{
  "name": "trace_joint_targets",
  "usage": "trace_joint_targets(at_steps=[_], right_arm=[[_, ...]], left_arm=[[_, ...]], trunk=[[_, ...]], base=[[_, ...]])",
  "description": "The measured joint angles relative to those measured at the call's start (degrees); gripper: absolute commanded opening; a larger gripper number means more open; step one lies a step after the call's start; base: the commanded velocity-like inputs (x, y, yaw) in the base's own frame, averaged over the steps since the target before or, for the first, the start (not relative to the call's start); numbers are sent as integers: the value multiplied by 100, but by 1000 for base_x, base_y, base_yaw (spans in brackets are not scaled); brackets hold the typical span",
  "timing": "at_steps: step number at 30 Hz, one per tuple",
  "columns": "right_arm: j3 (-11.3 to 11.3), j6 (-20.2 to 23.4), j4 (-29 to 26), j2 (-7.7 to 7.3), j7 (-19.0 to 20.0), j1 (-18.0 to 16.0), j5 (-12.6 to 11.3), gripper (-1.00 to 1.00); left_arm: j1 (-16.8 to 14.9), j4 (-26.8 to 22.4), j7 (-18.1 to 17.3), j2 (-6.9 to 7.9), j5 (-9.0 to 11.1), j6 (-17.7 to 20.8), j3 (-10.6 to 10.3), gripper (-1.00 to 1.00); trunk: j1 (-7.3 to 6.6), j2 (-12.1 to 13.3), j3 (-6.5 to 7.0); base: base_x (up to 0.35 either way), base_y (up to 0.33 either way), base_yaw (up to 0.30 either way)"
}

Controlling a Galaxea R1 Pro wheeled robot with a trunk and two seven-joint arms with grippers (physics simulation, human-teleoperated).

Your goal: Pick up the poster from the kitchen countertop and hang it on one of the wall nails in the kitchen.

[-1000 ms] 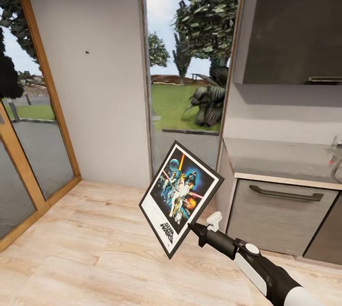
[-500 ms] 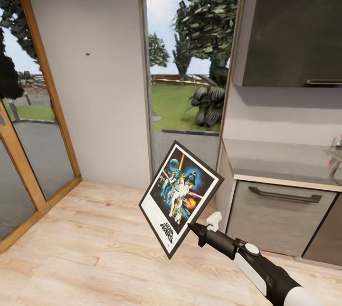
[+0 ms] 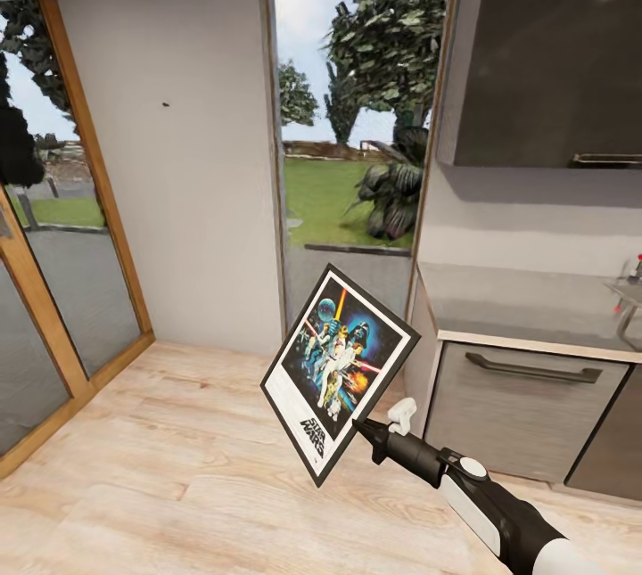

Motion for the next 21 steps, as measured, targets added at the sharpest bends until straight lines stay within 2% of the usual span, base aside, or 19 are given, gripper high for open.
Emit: trace_joint_targets(at_steps=[21], right_arm=[[9, 0, 1, 6, -1, 0, 21, -100]], left_arm=[[0, 0, 0, 0, 0, 0, 0, 100]], trunk=[[-462, 844, 379]], base=[[0, 0, 0]])
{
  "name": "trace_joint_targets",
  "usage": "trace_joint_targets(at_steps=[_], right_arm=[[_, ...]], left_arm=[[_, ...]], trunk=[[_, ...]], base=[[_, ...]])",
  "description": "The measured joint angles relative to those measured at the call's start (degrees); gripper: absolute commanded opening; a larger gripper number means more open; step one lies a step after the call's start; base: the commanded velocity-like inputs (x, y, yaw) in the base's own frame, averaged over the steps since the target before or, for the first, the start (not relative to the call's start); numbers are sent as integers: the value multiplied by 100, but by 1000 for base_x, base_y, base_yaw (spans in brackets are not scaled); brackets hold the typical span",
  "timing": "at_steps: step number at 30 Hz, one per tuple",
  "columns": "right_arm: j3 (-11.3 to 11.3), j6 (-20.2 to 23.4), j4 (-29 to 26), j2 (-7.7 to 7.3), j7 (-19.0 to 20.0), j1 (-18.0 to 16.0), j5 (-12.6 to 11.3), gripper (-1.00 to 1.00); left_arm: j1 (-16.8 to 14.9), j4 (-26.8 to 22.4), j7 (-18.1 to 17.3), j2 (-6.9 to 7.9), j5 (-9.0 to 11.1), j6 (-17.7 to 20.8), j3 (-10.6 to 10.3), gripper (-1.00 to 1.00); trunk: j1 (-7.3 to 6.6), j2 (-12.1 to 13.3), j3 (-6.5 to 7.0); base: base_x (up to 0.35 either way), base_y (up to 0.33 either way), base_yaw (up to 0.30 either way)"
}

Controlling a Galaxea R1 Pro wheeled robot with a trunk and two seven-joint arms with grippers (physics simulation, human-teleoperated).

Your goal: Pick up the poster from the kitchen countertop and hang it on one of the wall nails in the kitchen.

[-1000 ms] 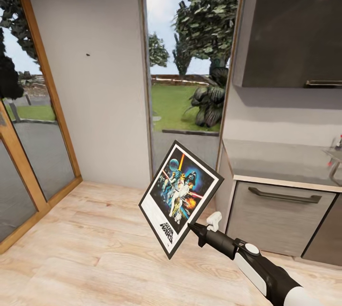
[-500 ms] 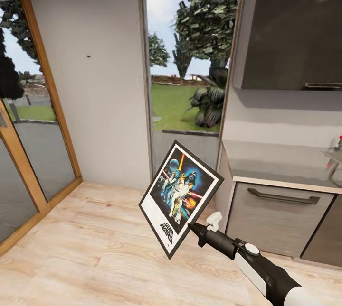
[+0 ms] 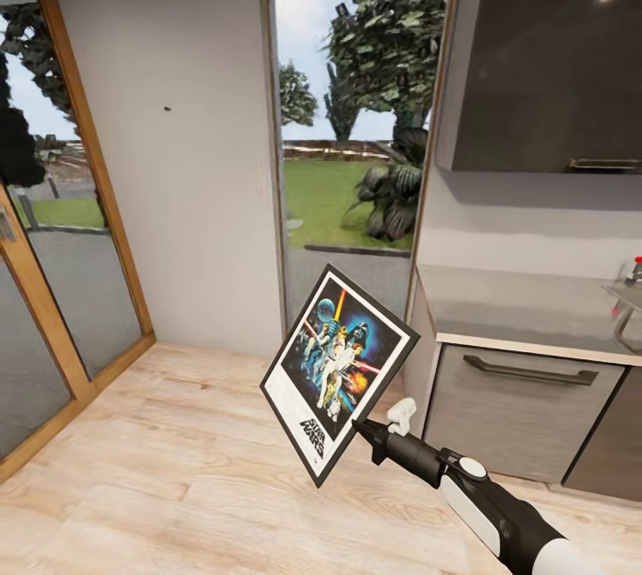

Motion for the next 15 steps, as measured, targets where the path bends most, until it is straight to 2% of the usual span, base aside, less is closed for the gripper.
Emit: trace_joint_targets(at_steps=[15], right_arm=[[0, 0, 8, 2, -3, 0, 6, -100]], left_arm=[[0, 1, 0, 0, -1, 0, 0, 100]], trunk=[[-330, 604, 271]], base=[[0, 0, 0]])
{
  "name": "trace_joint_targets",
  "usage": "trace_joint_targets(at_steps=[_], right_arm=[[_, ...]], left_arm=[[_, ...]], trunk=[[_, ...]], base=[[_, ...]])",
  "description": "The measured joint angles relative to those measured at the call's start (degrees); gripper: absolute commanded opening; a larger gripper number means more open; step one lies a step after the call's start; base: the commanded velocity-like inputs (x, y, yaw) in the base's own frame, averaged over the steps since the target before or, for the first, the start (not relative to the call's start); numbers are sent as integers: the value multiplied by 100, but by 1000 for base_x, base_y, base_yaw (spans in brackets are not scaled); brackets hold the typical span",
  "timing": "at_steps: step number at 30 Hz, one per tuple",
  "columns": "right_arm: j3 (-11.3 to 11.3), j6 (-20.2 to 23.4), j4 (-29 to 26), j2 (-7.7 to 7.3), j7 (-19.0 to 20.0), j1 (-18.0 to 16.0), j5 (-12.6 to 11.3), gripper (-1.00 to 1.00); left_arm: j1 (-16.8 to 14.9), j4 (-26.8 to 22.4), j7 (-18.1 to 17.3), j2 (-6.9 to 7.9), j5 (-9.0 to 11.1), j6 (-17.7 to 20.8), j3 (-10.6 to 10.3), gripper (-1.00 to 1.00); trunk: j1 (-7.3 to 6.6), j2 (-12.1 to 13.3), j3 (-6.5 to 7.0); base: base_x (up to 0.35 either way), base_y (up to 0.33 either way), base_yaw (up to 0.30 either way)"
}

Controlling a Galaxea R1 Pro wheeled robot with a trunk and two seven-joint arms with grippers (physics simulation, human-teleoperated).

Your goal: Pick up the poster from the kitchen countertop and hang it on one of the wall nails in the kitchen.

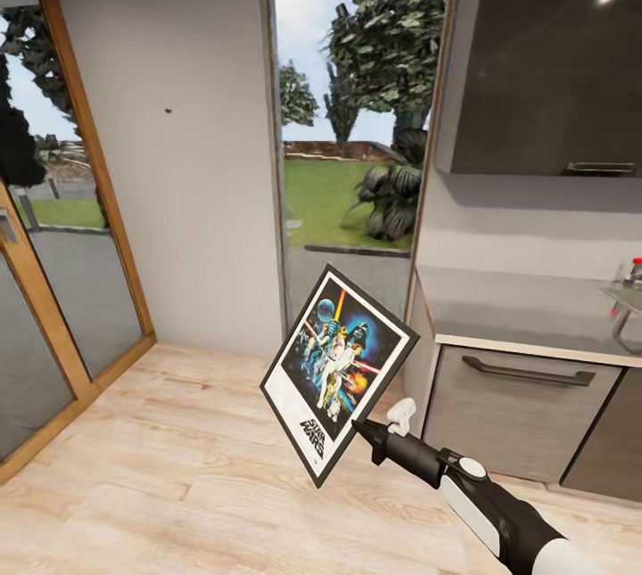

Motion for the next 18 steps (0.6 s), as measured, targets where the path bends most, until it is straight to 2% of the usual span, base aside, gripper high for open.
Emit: trace_joint_targets(at_steps=[7, 18], right_arm=[[0, 1, 8, 0, -5, -4, 0, -100], [0, 1, 23, 5, -6, -4, 0, -100]], left_arm=[[-3, 0, -1, -3, 2, 1, -1, 100], [-3, 0, -1, -1, 2, 1, 0, 100]], trunk=[[-152, 272, 115], [-153, 274, 116]], base=[[0, 0, 0], [0, 0, 0]])
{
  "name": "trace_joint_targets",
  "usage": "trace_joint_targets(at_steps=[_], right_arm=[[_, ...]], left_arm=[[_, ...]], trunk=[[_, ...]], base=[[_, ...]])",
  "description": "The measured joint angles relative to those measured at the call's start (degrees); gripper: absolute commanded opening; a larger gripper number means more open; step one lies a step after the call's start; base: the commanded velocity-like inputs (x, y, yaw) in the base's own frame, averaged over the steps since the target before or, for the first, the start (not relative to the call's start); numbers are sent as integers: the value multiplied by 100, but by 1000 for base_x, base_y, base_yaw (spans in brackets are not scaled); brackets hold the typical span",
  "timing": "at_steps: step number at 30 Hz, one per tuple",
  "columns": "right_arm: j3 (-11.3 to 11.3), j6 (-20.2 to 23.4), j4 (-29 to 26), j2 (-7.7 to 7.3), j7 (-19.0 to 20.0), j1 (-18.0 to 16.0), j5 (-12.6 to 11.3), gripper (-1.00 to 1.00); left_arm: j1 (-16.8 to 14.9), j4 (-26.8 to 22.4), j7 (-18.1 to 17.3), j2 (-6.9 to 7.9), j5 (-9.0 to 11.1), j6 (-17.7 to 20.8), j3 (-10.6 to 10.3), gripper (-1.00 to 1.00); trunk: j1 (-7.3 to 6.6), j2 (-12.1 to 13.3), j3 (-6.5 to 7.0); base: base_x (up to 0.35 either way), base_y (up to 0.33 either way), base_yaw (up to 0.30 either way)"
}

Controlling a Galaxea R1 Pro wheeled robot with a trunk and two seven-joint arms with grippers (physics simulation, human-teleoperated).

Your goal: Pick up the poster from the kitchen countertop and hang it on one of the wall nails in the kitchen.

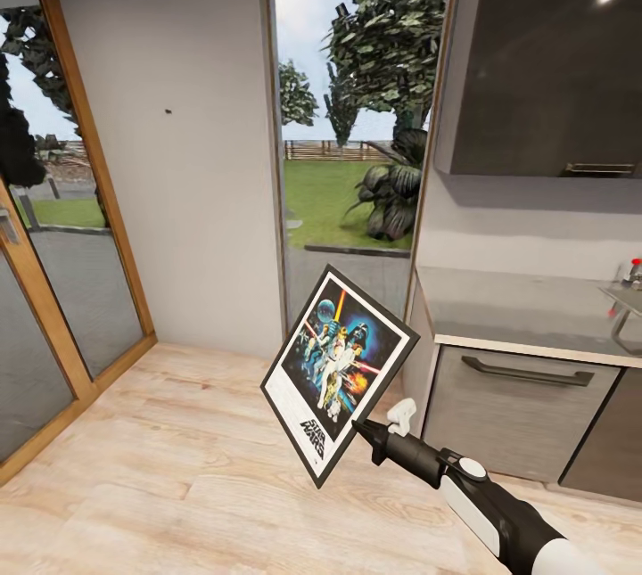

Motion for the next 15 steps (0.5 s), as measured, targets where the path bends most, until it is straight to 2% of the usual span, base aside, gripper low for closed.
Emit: trace_joint_targets(at_steps=[15], right_arm=[[0, 5, -4, 3, 0, 0, 0, -100]], left_arm=[[0, 4, -7, 1, 0, -27, 7, 100]], trunk=[[0, 0, 0]], base=[[0, 0, 0]])
